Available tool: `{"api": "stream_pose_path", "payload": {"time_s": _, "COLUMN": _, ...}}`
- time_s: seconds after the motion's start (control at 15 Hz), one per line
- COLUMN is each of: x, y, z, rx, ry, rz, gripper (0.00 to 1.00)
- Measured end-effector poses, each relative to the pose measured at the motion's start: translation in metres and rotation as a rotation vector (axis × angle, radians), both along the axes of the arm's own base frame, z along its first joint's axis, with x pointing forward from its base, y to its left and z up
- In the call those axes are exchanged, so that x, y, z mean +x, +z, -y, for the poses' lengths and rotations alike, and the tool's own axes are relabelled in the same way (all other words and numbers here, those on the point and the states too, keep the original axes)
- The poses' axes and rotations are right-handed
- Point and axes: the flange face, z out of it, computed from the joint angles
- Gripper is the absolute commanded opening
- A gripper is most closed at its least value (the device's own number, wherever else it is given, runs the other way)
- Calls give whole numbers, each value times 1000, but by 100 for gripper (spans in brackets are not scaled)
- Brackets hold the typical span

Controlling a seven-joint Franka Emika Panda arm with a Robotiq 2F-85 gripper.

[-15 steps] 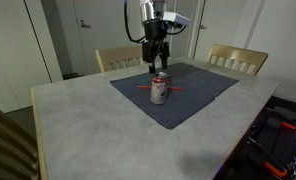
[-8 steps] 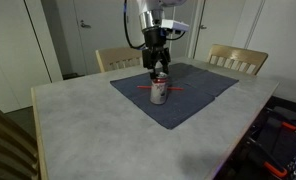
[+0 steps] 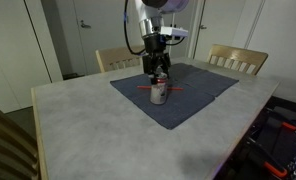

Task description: Move the can to the right

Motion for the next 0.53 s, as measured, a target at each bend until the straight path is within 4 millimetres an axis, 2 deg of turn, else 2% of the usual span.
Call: {"api": "stream_pose_path", "payload": {"time_s": 0.53, "x": 1, "y": 1, "z": 0, "rx": -1, "ry": -5, "rz": 2, "gripper": 99}}
